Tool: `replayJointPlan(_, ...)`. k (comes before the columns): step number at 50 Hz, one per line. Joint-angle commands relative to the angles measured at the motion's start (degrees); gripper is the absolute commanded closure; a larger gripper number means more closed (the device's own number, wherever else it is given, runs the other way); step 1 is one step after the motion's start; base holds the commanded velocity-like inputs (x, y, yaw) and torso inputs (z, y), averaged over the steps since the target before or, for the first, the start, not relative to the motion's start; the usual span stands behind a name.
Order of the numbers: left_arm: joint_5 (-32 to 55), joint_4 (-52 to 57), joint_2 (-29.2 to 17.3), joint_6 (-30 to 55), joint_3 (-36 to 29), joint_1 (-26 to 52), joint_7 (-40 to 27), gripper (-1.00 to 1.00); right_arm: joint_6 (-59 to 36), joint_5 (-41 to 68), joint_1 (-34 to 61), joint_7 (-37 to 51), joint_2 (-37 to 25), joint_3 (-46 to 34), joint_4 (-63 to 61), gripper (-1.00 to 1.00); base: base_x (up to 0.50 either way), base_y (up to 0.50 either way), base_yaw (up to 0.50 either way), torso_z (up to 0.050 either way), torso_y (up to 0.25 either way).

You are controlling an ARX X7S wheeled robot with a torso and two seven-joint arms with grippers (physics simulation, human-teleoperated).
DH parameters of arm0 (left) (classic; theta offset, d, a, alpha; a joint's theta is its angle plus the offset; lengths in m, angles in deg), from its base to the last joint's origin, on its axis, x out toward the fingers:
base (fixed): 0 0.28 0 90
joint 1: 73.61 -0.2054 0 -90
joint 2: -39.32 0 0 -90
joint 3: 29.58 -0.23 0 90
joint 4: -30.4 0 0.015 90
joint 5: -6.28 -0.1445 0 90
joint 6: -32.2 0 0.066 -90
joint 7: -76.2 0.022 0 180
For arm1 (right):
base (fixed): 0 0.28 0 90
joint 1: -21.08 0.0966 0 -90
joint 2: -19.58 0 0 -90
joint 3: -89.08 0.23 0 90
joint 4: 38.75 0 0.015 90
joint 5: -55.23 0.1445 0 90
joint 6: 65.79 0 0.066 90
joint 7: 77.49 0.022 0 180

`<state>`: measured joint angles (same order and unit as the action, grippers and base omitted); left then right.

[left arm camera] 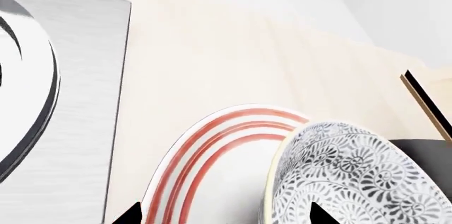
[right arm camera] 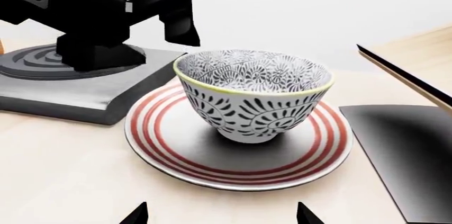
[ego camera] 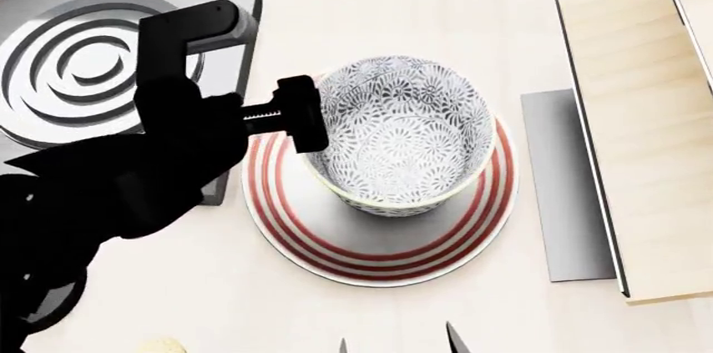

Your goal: Pick up the akita bowl and put it on the plate.

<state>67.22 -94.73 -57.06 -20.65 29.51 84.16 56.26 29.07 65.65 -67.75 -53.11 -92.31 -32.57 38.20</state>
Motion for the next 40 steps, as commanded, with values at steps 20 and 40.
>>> replayJointPlan(20, 6.0, 23.3, -9.0, 8.4, 2.1, -1.6, -13.2, -1.0, 0.2, 0.0, -0.3, 0.5, -0.4, -0.3, -0.9, -1.0, 0.0, 0.0, 0.0, 0.0, 0.0)
replayJointPlan(40, 11.6, 43.1, -19.1, 13.5, 5.8, -4.2, -23.3, -1.0, -0.5, -0.1, -0.2, 1.0, -0.7, -0.3, -1.5, -1.0, 0.0, 0.0, 0.0, 0.0, 0.0)
